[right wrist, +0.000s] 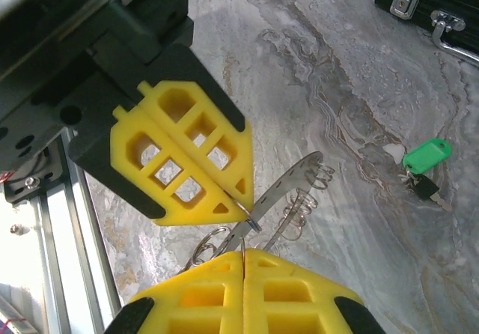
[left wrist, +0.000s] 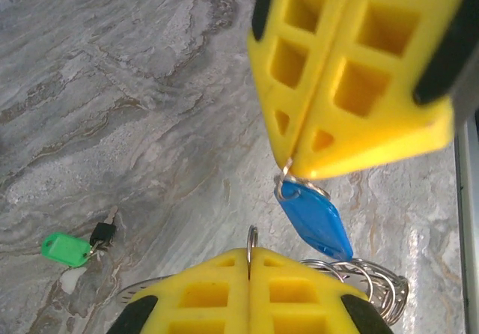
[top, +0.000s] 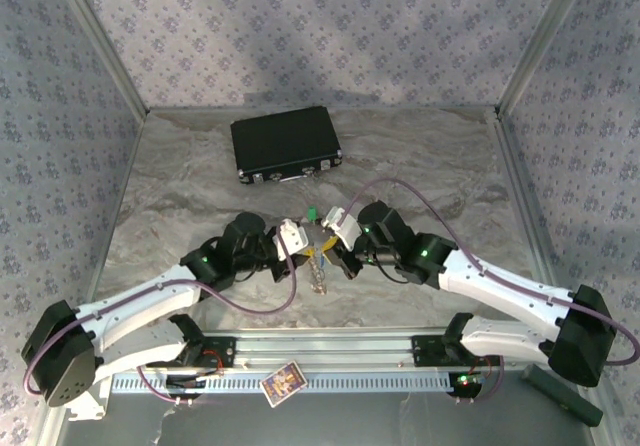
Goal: Put the keys on the keyring
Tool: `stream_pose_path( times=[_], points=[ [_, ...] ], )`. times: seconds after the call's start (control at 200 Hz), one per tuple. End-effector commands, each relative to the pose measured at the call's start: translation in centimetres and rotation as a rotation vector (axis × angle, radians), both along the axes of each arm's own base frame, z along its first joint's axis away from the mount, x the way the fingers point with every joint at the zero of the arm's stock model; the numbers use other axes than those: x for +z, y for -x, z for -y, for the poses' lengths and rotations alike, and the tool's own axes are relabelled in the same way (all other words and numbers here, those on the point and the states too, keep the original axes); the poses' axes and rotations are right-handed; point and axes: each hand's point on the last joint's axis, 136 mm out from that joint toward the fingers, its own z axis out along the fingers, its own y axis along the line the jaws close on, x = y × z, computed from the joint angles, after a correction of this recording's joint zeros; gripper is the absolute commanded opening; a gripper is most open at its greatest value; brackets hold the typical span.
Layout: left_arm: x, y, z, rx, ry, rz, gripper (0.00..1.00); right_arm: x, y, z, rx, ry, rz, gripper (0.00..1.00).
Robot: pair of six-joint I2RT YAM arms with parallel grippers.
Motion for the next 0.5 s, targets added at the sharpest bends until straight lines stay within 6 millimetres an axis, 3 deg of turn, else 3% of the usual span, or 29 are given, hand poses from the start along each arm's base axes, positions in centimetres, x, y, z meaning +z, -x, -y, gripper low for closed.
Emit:
stream_pose_path(
  times=[0.0, 0.495],
  points=[
    [1.6, 0.0, 0.6, 0.017, 0.052, -0.040, 0.00, 0.2, -0.1, -0.5, 0.043, 0.012, 0.007, 0.00],
    [1.5, 0.6, 0.8, -0.027, 0.053, -0.028, 0.00, 0.1, -1.2, -1.7, 0.027, 0.045, -0.031, 0.00]
  ],
)
